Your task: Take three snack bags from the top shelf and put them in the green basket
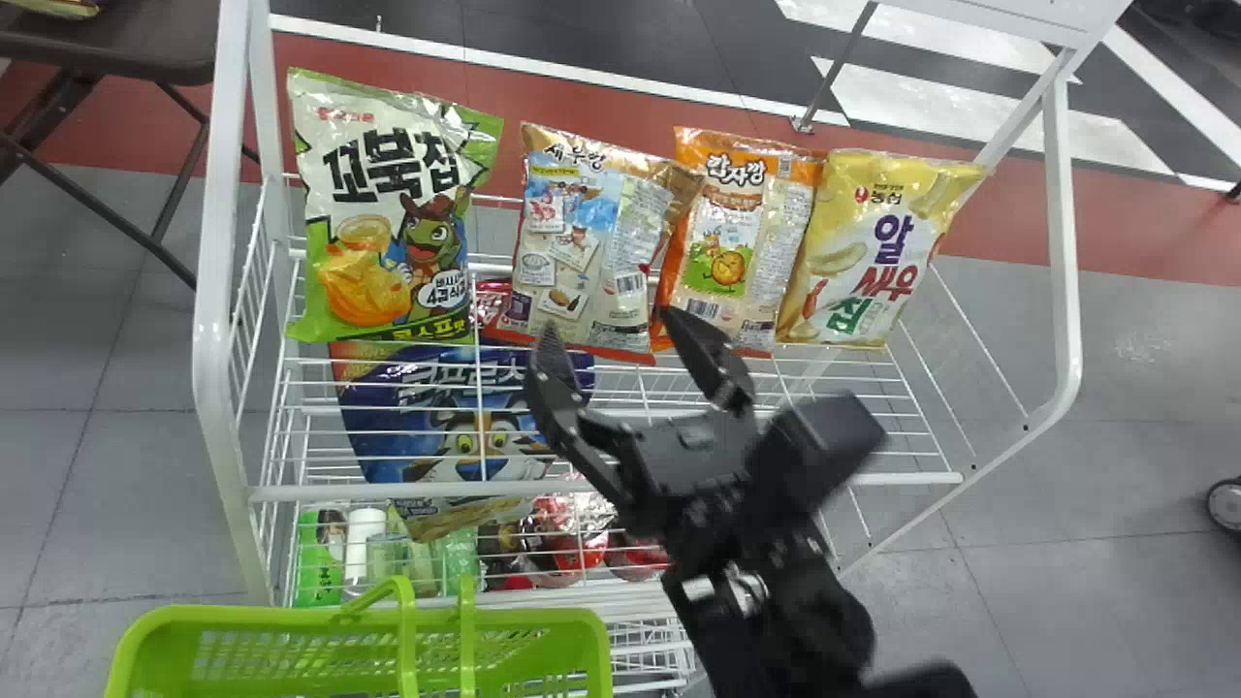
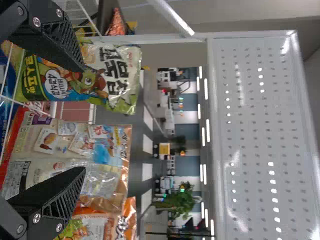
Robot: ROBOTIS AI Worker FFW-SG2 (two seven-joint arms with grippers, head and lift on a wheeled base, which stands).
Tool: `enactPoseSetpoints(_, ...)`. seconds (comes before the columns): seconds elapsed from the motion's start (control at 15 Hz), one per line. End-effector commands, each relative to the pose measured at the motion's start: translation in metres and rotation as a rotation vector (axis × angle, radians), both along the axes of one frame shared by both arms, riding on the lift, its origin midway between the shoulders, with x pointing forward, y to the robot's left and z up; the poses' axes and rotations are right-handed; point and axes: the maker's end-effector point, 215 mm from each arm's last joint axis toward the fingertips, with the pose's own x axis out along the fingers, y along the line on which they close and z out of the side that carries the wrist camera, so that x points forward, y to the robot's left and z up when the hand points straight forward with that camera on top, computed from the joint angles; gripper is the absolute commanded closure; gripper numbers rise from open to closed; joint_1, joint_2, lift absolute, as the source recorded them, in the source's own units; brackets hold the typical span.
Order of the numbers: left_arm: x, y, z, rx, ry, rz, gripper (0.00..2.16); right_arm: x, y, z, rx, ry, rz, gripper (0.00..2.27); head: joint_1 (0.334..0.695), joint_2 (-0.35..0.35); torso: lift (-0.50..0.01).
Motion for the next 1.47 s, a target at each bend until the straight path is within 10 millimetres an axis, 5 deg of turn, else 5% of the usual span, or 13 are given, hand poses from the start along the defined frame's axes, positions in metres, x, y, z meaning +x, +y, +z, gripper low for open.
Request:
enactPoseSetpoints(0.0,0.001,0.001,-0.002,0.010,0.011,-0.005,2.02,0.045,0.002,-0.018,-0.017,0.073,0.003,0.13,0.695,-0.350,-0.038)
enactPoseSetpoints(0.47,0.006,0.002,-0.007,0.018,0.009,-0.001,2.02,0.095,0.061,-0.029,0.021,0.083,0.174,0.13,0.695,-0.260,-0.038)
enactPoseSetpoints(0.8,0.013,0.003,-0.007,0.023,0.026,-0.021,2.02,0.117,0.077,-0.026,0.021,0.071,0.228,0.13,0.695,-0.184,-0.038)
enactPoseSetpoints(1.07,0.016,0.005,-0.010,0.025,0.033,-0.023,2.02,0.133,0.097,-0.043,0.055,0.140,0.333,0.19,0.695,-0.143,-0.038)
enactPoseSetpoints(1.13,0.016,0.004,-0.009,0.022,0.032,-0.024,2.02,0.133,0.102,-0.044,0.055,0.147,0.362,0.35,0.695,-0.132,-0.038)
enactPoseSetpoints(1.2,0.016,0.004,-0.008,0.019,0.031,-0.025,2.02,0.132,0.107,-0.053,0.059,0.197,0.392,1.02,0.695,-0.123,-0.038)
enactPoseSetpoints(1.27,0.016,0.003,-0.007,0.016,0.031,-0.026,2.02,0.129,0.107,-0.067,0.061,0.268,0.401,1.98,0.695,-0.110,-0.038)
enactPoseSetpoints(1.33,0.015,0.004,-0.007,0.014,0.036,-0.027,2.02,0.126,0.107,-0.070,0.071,0.279,0.411,2.25,0.695,-0.104,-0.038)
enactPoseSetpoints(1.4,0.013,0.004,-0.006,0.014,0.042,-0.031,2.02,0.119,0.110,-0.072,0.079,0.281,0.428,2.25,0.695,-0.102,-0.038)
